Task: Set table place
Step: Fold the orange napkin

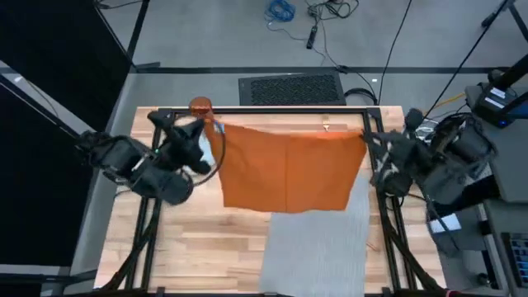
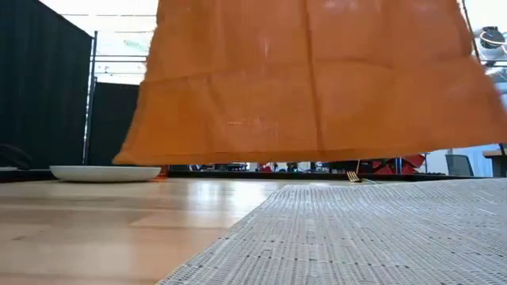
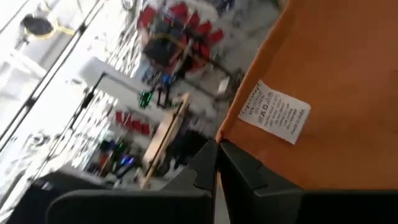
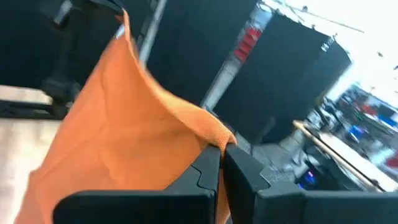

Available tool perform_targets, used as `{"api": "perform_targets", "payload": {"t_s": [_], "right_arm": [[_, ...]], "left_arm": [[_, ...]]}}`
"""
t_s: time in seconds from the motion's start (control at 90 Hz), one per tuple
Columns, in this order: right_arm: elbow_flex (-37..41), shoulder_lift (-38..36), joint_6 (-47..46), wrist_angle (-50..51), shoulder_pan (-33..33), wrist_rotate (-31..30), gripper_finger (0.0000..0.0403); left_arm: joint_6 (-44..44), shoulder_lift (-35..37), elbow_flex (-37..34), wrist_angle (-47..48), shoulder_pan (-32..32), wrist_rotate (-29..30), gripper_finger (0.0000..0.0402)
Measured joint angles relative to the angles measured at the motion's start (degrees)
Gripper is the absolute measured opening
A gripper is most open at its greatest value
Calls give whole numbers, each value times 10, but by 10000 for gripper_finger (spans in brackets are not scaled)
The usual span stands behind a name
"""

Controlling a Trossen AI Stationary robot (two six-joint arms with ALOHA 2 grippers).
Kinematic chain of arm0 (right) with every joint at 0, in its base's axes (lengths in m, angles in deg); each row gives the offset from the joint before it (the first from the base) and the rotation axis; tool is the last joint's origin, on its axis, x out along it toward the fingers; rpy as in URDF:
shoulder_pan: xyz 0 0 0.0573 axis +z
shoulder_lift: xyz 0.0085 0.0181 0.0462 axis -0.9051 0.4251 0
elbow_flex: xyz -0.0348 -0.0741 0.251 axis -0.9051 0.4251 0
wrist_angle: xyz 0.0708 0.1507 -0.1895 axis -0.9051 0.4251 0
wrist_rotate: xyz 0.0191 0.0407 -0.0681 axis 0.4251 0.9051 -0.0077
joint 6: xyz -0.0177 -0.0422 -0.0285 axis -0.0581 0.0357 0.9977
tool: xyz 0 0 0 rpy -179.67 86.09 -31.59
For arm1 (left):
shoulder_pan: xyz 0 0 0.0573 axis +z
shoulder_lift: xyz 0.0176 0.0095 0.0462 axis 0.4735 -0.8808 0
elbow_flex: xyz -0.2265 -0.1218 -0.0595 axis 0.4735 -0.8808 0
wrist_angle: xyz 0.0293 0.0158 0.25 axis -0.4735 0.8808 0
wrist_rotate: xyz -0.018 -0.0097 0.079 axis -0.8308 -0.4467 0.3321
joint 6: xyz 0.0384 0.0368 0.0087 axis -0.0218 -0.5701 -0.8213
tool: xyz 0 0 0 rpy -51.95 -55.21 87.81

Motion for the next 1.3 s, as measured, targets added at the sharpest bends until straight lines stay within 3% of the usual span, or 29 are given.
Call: {"api": "perform_targets", "payload": {"t_s": [0.278,0.556,0.844,1.133,1.3], "right_arm": [[0,-11,33,-1,-90,57,0],[40,21,-15,-2,-96,131,0],[151,28,-116,-47,-32,151,0],[207,37,-162,-122,58,150,0],[226,58,-223,-124,109,164,0]], "left_arm": [[-26,4,0,-22,88,-37,0],[-10,2,-52,-92,48,-130,0],[96,1,-176,-98,-21,-145,0],[188,1,-186,-90,-111,-157,0],[249,2,-204,-85,-155,-196,0]]}}
